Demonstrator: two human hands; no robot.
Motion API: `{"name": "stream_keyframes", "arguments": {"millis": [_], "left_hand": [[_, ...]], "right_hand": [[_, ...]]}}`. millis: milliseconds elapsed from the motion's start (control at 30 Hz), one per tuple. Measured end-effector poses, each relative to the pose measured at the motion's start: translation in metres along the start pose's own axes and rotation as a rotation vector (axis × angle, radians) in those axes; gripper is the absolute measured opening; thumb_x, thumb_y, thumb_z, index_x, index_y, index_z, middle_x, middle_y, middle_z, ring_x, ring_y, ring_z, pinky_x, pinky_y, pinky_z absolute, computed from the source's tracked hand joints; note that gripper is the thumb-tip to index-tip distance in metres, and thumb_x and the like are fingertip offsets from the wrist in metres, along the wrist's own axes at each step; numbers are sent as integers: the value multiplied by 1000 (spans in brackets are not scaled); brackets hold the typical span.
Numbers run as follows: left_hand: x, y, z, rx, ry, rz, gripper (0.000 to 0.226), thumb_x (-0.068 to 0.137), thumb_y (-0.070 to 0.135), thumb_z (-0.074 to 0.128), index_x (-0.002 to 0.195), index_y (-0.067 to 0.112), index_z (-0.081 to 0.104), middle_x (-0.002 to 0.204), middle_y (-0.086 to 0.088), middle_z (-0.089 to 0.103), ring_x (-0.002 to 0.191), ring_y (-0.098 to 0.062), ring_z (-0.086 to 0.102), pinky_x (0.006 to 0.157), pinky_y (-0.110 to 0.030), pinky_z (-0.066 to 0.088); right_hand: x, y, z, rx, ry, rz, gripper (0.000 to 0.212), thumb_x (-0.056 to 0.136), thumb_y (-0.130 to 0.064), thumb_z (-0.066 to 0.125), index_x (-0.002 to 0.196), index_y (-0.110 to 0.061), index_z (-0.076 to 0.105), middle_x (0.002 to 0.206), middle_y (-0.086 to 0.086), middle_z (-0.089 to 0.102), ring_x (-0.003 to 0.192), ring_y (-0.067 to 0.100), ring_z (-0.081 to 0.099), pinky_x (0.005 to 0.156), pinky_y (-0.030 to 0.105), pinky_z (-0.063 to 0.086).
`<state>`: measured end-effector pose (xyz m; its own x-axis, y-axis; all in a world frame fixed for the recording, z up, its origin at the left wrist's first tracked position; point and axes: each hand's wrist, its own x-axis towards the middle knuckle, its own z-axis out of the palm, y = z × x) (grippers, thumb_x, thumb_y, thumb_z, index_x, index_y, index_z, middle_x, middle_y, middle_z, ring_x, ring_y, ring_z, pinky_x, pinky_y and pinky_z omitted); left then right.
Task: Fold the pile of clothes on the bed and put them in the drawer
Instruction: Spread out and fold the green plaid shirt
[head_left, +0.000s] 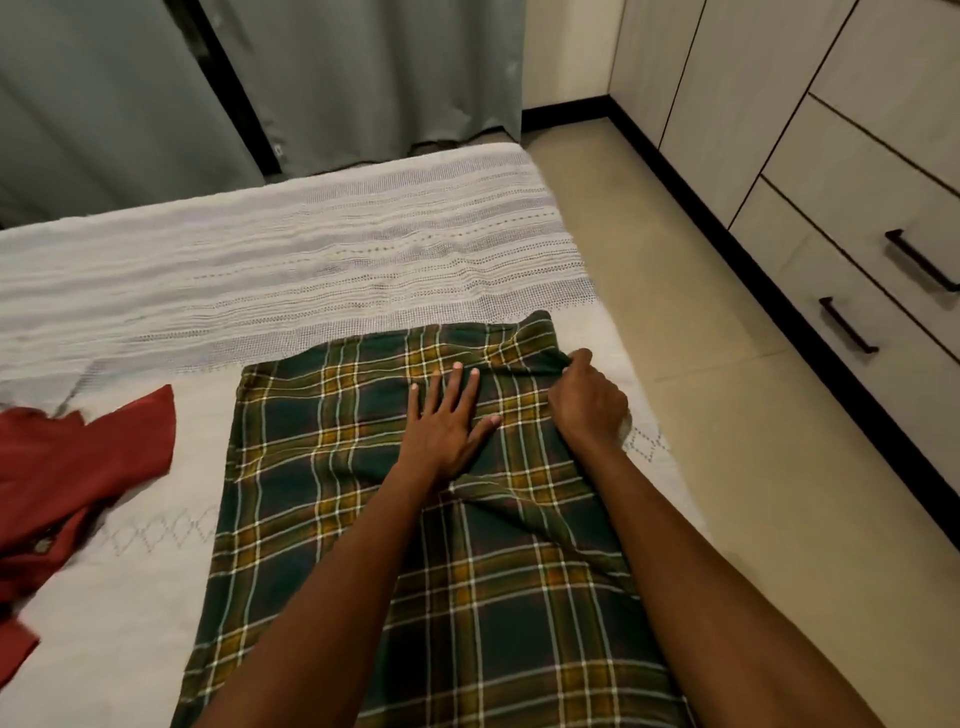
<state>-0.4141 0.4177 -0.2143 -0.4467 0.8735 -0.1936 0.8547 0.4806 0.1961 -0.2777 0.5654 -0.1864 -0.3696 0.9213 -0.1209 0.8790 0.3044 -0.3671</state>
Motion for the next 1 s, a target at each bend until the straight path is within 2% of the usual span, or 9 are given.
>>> {"name": "stream_keyframes", "arguments": {"millis": [67, 200, 300, 367, 467, 567, 733, 900, 1000], "left_hand": [[7, 2, -1, -22, 51, 19, 68, 100, 67, 12, 157, 36, -7, 167, 3, -8, 153, -28, -1, 122, -55, -1], [47, 0, -28, -125, 221, -59, 54, 107, 43, 26, 158, 32, 12, 164, -5, 17, 139, -37, 34, 108, -55, 36], [91, -4, -45, -55, 154, -78, 53, 107, 31, 34, 157, 25, 19, 162, -11, 19, 131, -44, 44, 99, -55, 46], [112, -6, -56, -31, 63, -80, 53, 104, 30, 42, 154, 22, 25, 153, -15, 32, 119, -42, 54, 92, -53, 50], [135, -9, -71, 24, 20, -64, 38, 99, 33, 53, 134, 18, 50, 133, -13, 50, 110, -38, 59, 87, -47, 50], [148, -12, -80, -41, 41, -33, 26, 99, 34, 54, 119, 19, 59, 124, -8, 60, 112, -31, 58, 82, -41, 45], [156, -20, -80, -180, 311, -11, 21, 99, 30, 55, 109, 12, 62, 110, -11, 59, 91, -35, 61, 70, -40, 47], [170, -9, -59, -136, 358, -116, 23, 103, 30, 46, 115, 14, 56, 102, -16, 67, 87, -38, 63, 65, -38, 41], [175, -4, -45, -344, 355, -204, 19, 103, 26, 44, 115, 15, 55, 101, -12, 67, 89, -33, 62, 67, -35, 40]], "right_hand": [[10, -1, 1, 41, 34, -28, 34, 104, -41, 43, 125, -15, 49, 120, 11, 68, 104, 34, 65, 88, 44, 48], [42, -2, -2, 78, 25, -117, 40, 102, -49, 45, 121, -17, 59, 120, 6, 69, 108, 31, 63, 94, 43, 45], [67, -2, -7, 158, -37, -186, 42, 100, -49, 50, 133, -23, 54, 131, 4, 64, 116, 29, 61, 99, 45, 47], [80, -1, -11, 159, -125, -283, 49, 99, -49, 50, 144, -32, 42, 140, 4, 58, 120, 29, 59, 98, 44, 49], [102, -2, -19, 116, -217, -359, 30, 100, -45, 51, 129, -36, 54, 132, 0, 64, 113, 25, 61, 86, 36, 45], [121, -7, -27, 114, -269, -353, 19, 98, -45, 54, 112, -35, 61, 124, -2, 68, 110, 26, 62, 89, 38, 45], [143, -15, -26, 53, -187, -357, 22, 102, -42, 47, 109, -26, 61, 115, 3, 68, 102, 26, 61, 82, 36, 43], [138, -12, 13, -44, -20, -362, 29, 106, -37, 32, 113, -17, 52, 116, 9, 64, 97, 31, 61, 76, 38, 39], [135, -7, 26, -13, 46, -359, 29, 107, -35, 31, 115, -15, 50, 115, 11, 63, 97, 32, 60, 72, 36, 36]]}}
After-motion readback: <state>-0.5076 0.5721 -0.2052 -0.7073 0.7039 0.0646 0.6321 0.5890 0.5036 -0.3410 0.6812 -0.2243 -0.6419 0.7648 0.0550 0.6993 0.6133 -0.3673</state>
